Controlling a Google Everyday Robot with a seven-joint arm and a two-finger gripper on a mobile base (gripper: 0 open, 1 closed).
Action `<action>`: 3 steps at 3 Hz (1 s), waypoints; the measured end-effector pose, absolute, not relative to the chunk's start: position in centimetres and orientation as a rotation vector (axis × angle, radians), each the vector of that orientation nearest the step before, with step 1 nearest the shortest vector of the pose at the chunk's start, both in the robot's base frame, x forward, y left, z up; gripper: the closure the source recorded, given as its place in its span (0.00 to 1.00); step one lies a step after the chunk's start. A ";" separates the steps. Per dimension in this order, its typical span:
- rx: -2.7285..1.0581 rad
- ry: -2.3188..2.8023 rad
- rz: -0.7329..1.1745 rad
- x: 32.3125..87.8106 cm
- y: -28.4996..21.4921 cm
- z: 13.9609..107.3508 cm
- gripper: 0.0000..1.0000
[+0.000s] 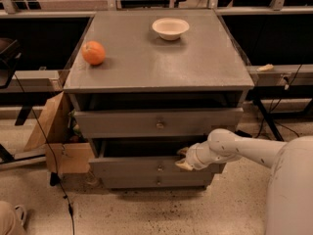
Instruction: Open middle drawer
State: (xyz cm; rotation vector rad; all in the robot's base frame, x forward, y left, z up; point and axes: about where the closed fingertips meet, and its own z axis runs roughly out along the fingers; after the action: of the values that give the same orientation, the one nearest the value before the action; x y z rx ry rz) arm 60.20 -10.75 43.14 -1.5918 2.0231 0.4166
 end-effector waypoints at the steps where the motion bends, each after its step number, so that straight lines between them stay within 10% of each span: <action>1: -1.599 2.027 0.407 60.4 -10.9 43.2 0.58; 3: -1.624 2.035 0.391 60.3 -11.1 43.2 0.12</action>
Offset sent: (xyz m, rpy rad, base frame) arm -0.0404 -0.0147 -0.0334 -0.1249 0.0657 0.0655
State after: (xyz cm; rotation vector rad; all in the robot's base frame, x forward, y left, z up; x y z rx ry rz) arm 60.29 -11.12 43.19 -1.6244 2.0352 0.3908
